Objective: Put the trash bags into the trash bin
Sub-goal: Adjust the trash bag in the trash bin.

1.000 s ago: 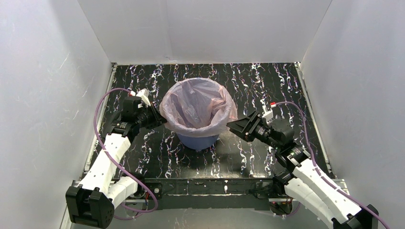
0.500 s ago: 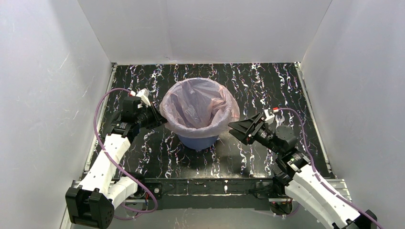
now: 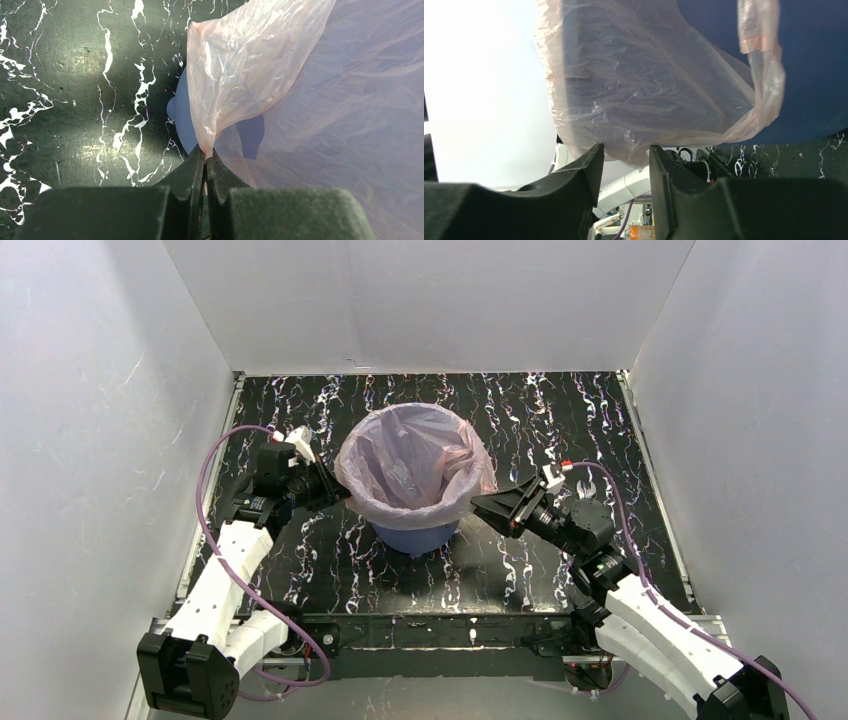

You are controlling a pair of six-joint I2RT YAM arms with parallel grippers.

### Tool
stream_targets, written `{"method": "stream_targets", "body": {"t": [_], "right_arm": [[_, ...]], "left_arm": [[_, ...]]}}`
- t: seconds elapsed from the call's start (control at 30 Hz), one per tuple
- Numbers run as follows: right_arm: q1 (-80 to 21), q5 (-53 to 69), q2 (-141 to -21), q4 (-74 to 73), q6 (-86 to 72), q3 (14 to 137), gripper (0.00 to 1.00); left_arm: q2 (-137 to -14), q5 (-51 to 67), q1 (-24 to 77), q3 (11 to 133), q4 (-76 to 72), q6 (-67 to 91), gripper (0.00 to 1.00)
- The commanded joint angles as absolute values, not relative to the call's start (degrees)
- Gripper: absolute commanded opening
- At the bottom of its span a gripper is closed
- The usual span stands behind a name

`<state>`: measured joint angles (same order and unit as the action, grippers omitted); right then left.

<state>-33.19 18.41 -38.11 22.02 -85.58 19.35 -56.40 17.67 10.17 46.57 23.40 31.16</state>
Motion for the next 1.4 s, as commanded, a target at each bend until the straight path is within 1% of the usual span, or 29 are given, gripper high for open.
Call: {"method": "stream_targets", "body": {"t": [0.0,0.13,0.23,0.27,0.33,0.37,0.4,0.43,0.47,0.5,0.57,0.67,0.73,0.77,0.83,0.87,0.93,1.0,1.23,1.37], "right_arm": [[-33.53,18.66,-37.63,26.77,-86.63,17.47,0.42],[-33.57,19.48,-37.54,27.32,-86.92,16.66,0.31],[-33.57,18.78,-36.91,26.9,-86.23,16.38,0.15],[-33.54,18.53,-36.84,26.85,-86.22,16.37,0.14],[-33.57,18.53,-37.02,27.05,-86.17,16.56,0.14],[-33.57,18.85,-37.2,27.13,-86.02,16.79,0.15],[-33.57,19.15,-37.3,27.05,-85.65,17.05,0.23],[-33.57,19.38,-37.42,26.51,-85.35,17.48,0.33],[-33.57,19.42,-37.24,25.82,-85.01,17.71,0.42],[-33.57,19.3,-37.12,25.5,-84.7,17.81,0.46],[-33.57,18.73,-36.95,25.52,-84.68,17.59,0.51],[-33.55,18.3,-38.05,28.16,-85.58,17.12,0.51],[-33.57,18.44,-39.63,30.81,-86.42,17.04,0.47],[-33.53,18.5,-40.63,32.23,-86.81,16.98,0.41],[-33.53,18.74,-42.39,35.13,-87.28,16.89,0.25],[-33.57,18.79,-42.83,35.65,-87.35,16.98,0.22],[-33.57,19.0,-43.16,36.09,-87.3,16.99,0.09],[-33.57,18.96,-42.77,36.0,-87.09,16.51,0.01],[-33.53,17.38,-39.63,26.23,-85.02,15.34,0.01],[-33.57,17.67,-40.02,21.73,-83.66,15.17,0.01]], "left_arm": [[-54.76,19.16,9.76,47.19,24.21,31.51,0.0],[-54.76,19.07,9.76,47.37,24.52,31.29,0.0],[-54.95,19.19,9.74,47.45,24.35,31.38,0.0],[-55.0,19.24,9.75,47.54,24.37,31.38,0.0],[-55.02,19.4,9.76,47.56,24.51,31.38,0.0],[-54.95,19.4,9.76,47.55,24.59,31.33,0.0],[-54.82,19.41,9.73,47.55,24.67,31.29,0.0],[-54.7,19.34,9.75,47.47,24.77,31.29,0.0],[-54.59,19.29,9.76,47.42,24.78,31.19,0.0],[-54.52,19.33,9.76,47.38,24.78,31.2,0.0],[-54.49,19.33,9.82,47.37,24.95,31.2,0.0],[-54.54,19.48,9.76,47.2,24.55,31.44,0.0],[-54.58,19.6,9.76,47.2,24.37,31.46,0.0],[-54.7,19.64,9.76,47.2,24.27,31.53,0.0],[-54.88,19.84,9.76,47.24,24.24,31.51,0.0],[-54.95,19.85,9.76,47.28,24.38,31.47,0.0],[-54.81,19.86,9.73,47.16,24.28,31.55,0.0],[-54.61,19.7,9.75,47.03,24.29,31.56,0.0],[-54.5,19.25,9.76,46.85,24.61,31.29,0.0],[-54.79,19.38,9.76,46.76,24.31,31.2,0.0]]}}
